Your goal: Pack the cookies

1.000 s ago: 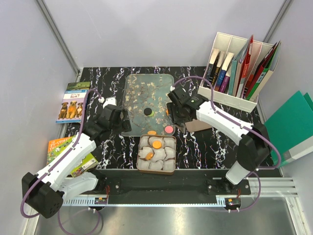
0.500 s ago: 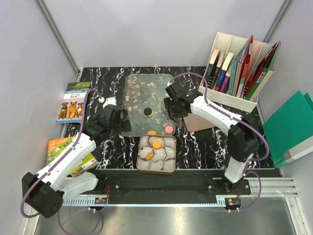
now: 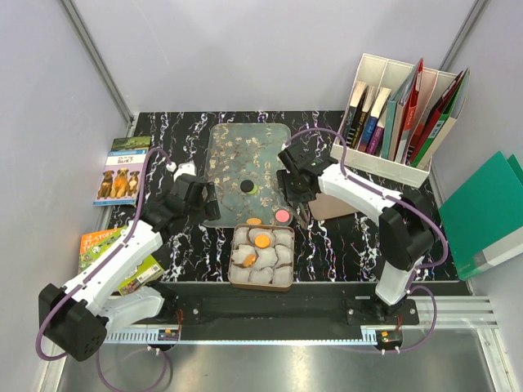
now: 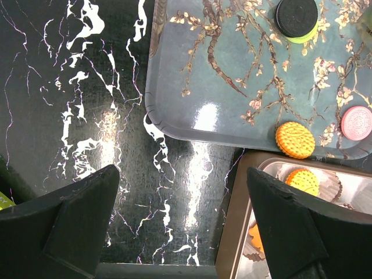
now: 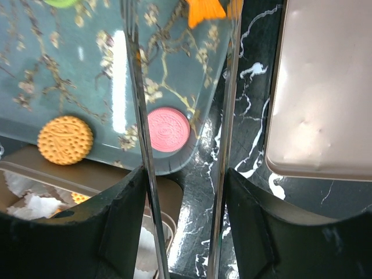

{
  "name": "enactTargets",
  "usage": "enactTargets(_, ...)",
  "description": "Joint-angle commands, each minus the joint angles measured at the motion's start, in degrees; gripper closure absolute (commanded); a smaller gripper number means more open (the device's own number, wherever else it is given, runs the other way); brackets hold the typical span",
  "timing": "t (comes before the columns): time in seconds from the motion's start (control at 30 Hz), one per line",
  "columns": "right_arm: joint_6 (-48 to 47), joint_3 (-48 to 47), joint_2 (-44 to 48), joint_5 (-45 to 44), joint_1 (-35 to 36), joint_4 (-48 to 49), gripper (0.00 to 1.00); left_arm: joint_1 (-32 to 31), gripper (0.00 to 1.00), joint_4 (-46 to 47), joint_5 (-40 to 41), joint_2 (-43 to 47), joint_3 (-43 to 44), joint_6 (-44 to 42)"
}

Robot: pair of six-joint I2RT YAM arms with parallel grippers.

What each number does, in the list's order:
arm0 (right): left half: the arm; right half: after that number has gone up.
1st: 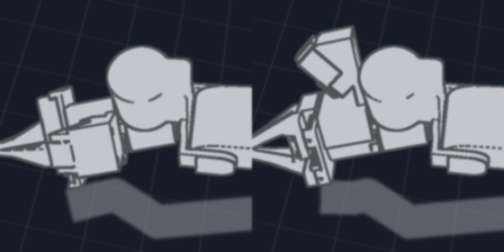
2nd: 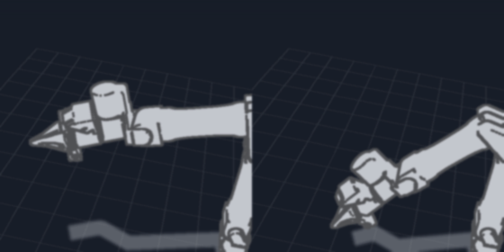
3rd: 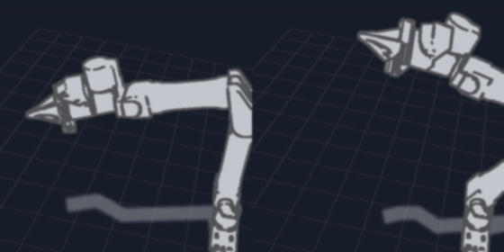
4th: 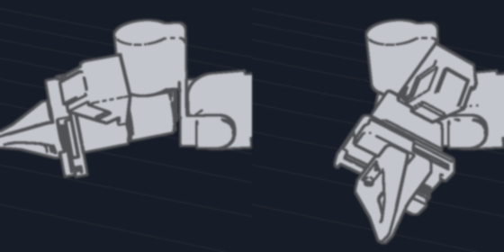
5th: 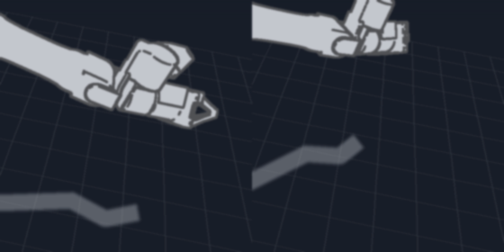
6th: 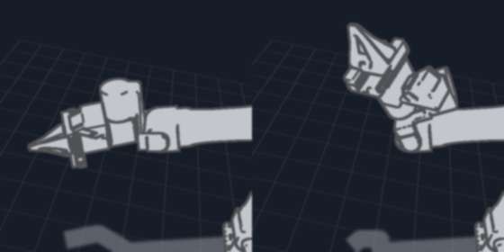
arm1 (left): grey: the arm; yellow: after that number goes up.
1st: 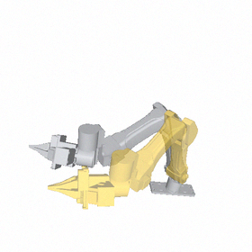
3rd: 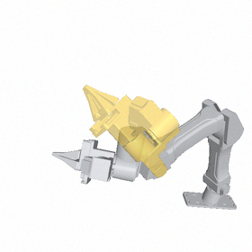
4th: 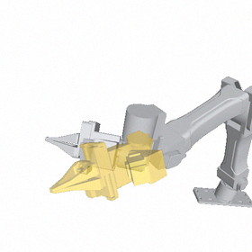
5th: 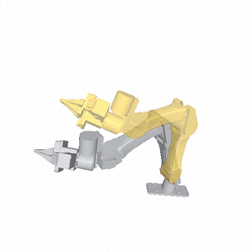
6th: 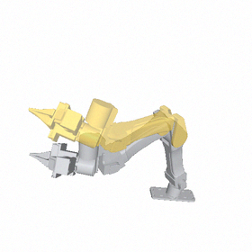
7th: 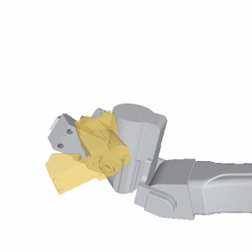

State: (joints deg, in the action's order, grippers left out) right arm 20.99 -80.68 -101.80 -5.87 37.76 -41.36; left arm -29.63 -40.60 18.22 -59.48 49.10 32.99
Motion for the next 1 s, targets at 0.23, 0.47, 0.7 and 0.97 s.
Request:
enactTargets(0.23, 0.5, 1.3, 5.1, 1.0, -0.5, 1.6, 0.39, -0.3, 0.06, 1.5, -0.2, -0.2, 0.1, -0.5)
enactTargets(0.47, 0.0, 0.7, 2.2, 2.5, -0.5, 1.4, 0.40, -0.3, 0.06, 1.6, -0.1, 0.1, -0.1, -0.5)
enactTargets(0.7, -0.3, 0.4, 0.1, 3.2, -0.5, 1.2, 0.47, -0.2, 0.06, 1.5, -0.1, 0.2, -0.1, -0.6)
enactTargets(0.97, -0.1, 0.1, 2.2, 3.2, -0.6, 1.0, 0.60, -0.3, 0.06, 1.5, -0.1, 0.4, -0.1, -0.6)
